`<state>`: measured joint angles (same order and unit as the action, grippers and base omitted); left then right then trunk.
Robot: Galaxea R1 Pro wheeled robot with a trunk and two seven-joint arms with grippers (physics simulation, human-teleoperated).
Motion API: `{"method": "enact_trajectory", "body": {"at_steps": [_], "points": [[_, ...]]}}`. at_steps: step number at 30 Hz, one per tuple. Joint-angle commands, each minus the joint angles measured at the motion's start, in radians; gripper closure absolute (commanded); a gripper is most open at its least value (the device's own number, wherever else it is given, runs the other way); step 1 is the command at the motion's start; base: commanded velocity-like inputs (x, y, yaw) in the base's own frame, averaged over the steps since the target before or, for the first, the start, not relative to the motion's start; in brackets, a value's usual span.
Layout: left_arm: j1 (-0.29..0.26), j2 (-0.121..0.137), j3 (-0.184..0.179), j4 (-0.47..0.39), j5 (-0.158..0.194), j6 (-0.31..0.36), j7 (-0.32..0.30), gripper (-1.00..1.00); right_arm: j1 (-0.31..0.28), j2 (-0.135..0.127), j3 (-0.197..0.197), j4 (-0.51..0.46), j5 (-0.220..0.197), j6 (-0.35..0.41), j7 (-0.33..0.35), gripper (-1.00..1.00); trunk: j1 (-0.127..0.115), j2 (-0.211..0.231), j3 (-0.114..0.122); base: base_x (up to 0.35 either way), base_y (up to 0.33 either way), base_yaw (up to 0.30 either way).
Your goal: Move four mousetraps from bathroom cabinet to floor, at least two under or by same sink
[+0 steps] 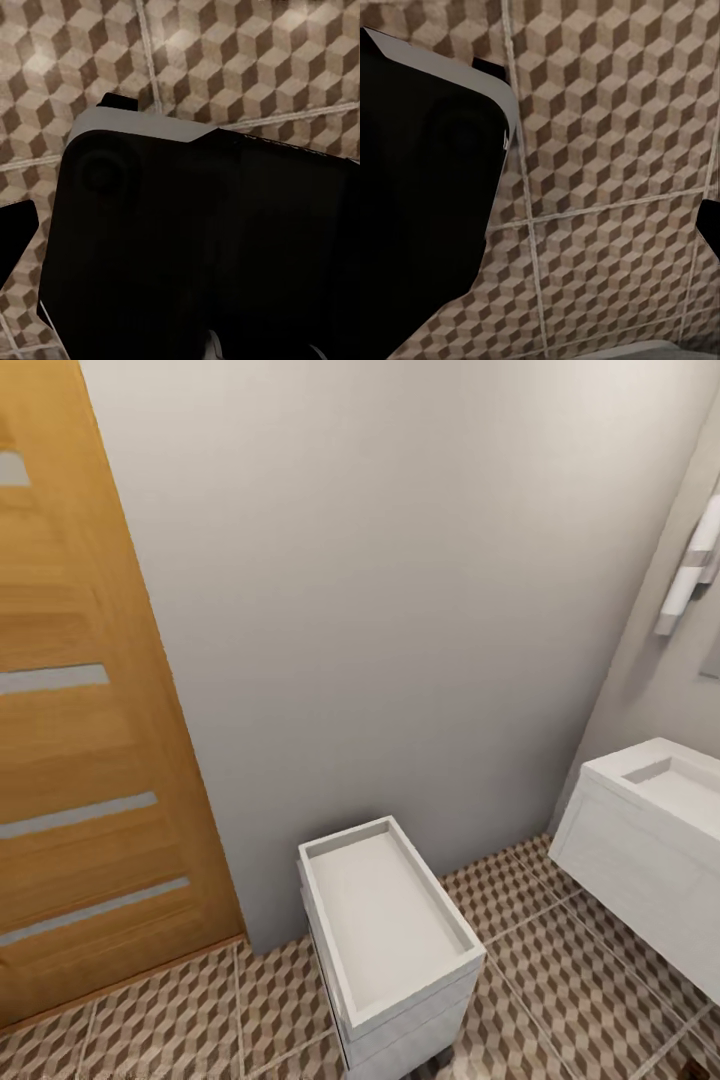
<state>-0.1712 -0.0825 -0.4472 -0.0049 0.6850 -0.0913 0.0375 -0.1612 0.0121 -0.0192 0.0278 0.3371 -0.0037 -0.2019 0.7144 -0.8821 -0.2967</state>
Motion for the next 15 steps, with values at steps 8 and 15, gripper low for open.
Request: {"method": "enact_trajectory", "body": {"at_steps": [8, 15], "points": [[-0.001, 0.0, -0.008, 0.0, 0.005, -0.003, 0.004, -1.0, -0.001, 0.0, -0.002, 0.003, 0.009, -0.001, -0.005, -1.0, 0.0, -0.001, -0.001, 0.0, 0.0, 0.283], [-0.001, 0.0, -0.008, 0.0, 0.005, -0.003, 0.004, -1.0, -0.001, 0.0, -0.002, 0.003, 0.009, -0.001, -0.005, -1.0, 0.0, -0.001, -0.001, 0.0, 0.0, 0.283]]}}
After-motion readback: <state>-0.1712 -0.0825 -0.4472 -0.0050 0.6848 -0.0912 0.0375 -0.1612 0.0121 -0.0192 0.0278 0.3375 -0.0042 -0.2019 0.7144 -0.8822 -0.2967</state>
